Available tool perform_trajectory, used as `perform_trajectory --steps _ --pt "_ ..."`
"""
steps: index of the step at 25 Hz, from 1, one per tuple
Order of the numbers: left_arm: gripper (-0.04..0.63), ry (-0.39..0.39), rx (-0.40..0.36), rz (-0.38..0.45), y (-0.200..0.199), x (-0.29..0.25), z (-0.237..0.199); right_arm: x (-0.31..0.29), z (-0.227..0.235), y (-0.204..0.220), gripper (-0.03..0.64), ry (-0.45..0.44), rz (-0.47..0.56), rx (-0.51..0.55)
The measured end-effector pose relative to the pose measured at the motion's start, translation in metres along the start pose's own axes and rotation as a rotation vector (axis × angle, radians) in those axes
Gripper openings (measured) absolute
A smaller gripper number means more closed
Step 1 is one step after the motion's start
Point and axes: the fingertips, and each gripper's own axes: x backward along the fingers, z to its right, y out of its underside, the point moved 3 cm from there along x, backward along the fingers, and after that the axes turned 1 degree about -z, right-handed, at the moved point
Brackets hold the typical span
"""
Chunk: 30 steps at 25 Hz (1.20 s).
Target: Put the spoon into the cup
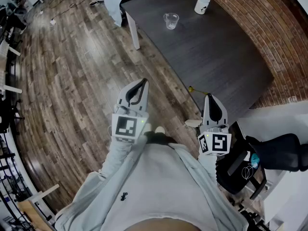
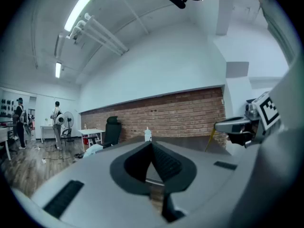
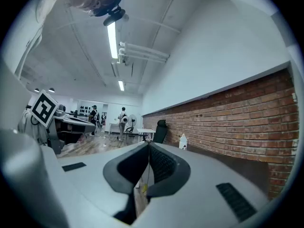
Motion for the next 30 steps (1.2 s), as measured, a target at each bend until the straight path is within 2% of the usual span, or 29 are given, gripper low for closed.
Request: perform_trajectory --steps 9,16,22,30 --pt "0.019 -0.056 -0.012 -0.015 0.006 0.007 0.004 -0.004 0.009 0.007 0.020 -0.038 0.020 -0.027" --pt "0.019 -0.107 -0.003 -0.024 0.010 0.003 -0.012 -0.024 0.009 0.009 0.020 -0.078 0.017 -0.025" --pt "0.019 -0.118 0.017 -0.025 0.019 -0.029 -0.045 -0.073 0.008 0.013 0.020 -0.095 0.002 -0.021" --pt "0.019 -0.096 0.021 0.006 0.009 -0.106 -0.131 -0.184 -0.005 -0.009 0.020 -0.106 0.011 0.009"
